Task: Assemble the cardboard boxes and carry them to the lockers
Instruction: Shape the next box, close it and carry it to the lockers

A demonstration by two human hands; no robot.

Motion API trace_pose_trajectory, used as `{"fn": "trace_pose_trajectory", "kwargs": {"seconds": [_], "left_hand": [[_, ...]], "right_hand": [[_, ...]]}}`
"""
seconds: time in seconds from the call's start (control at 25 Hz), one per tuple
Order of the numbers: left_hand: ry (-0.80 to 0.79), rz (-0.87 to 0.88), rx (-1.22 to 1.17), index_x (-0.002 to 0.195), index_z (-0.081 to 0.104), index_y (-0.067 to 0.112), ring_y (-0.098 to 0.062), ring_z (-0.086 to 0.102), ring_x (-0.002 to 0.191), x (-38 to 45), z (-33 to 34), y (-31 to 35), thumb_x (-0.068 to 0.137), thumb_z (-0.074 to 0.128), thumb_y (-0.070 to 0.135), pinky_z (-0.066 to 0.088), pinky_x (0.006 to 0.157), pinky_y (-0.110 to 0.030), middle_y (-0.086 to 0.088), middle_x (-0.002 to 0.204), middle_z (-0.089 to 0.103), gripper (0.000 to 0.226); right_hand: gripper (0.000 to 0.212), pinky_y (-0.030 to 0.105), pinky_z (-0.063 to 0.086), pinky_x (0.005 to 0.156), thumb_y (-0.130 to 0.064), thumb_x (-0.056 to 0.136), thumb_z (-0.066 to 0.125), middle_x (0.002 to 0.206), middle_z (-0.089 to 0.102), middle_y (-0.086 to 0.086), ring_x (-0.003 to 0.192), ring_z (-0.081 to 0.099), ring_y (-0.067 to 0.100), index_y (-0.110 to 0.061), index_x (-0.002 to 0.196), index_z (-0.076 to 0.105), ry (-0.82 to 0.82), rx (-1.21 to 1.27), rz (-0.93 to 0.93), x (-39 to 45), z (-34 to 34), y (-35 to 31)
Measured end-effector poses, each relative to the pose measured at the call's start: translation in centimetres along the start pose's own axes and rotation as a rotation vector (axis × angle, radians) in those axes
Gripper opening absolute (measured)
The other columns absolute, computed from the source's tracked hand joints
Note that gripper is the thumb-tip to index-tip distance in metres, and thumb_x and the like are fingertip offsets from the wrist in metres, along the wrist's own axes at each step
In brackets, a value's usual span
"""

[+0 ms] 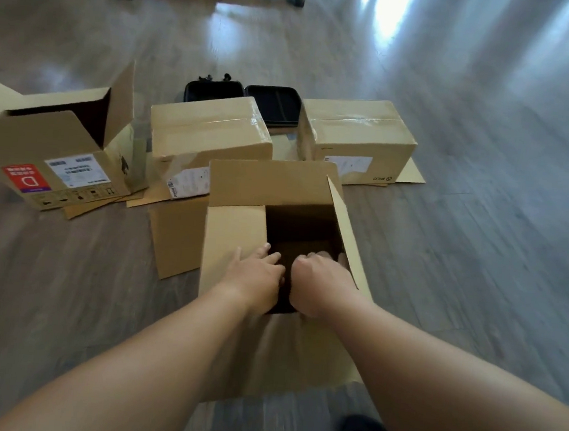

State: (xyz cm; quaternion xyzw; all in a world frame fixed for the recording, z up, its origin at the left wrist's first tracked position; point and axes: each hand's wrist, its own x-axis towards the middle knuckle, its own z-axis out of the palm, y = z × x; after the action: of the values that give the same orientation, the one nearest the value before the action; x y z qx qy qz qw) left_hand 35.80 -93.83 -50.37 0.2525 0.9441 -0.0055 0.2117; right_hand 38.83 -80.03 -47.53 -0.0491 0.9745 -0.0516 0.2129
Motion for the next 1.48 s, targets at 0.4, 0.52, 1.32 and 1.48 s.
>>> {"fn": "trace_pose_trajectory", "kwargs": {"seconds": [0.4,0.52,1.32,1.48], "left_hand": [[0.201,-0.161,0.501,0.1,0.075,0.015,-0.042,0.037,0.142,-1.6,-4.0,1.0,0.099,0.044,0.026,0.002,0.12,-0.062,-0.027,0.132,0.06,0.033],[0.159,-0.305,0.636,0.106,0.073,0.007,-0.053,0.038,0.137,-2.0,-5.4,-0.1,0.097,0.051,0.026,0.004,0.118,-0.067,-0.034,0.128,0.059,0.031],[0.015,-0.546,-0.168,0.159,0.015,0.017,-0.031,0.059,0.117,-3.9,2.6,-7.6,0.093,0.055,0.002,0.058,0.089,-0.04,-0.015,0.137,0.053,0.079],[0.062,-0.652,-0.236,0.158,0.017,0.022,-0.027,0.059,0.116,-5.8,3.3,-9.3,0.092,0.058,0.009,0.058,0.087,-0.04,-0.01,0.136,0.054,0.079]], "right_hand": [[0.059,0.058,0.014,0.123,-0.022,0.095,0.051,0.167,0.017,0.014,0.156,0.006,0.034,-0.012,0.152,0.039,0.048,0.013,0.263,0.6,-0.1,7.3],[0.065,0.058,0.018,0.123,-0.016,0.094,0.051,0.17,0.007,0.012,0.156,0.002,0.032,-0.012,0.156,0.031,-0.003,0.038,0.289,0.8,0.2,7.6],[0.067,0.043,0.048,0.104,-0.004,0.092,0.051,0.163,0.027,0.003,0.136,0.047,0.033,-0.023,0.154,0.034,-0.028,0.142,0.334,1.7,2.2,6.9],[0.079,0.043,0.044,0.109,-0.003,0.09,0.049,0.169,0.012,-0.005,0.142,0.041,0.03,-0.028,0.16,0.022,-0.004,0.141,0.271,2.4,1.0,4.8]]}}
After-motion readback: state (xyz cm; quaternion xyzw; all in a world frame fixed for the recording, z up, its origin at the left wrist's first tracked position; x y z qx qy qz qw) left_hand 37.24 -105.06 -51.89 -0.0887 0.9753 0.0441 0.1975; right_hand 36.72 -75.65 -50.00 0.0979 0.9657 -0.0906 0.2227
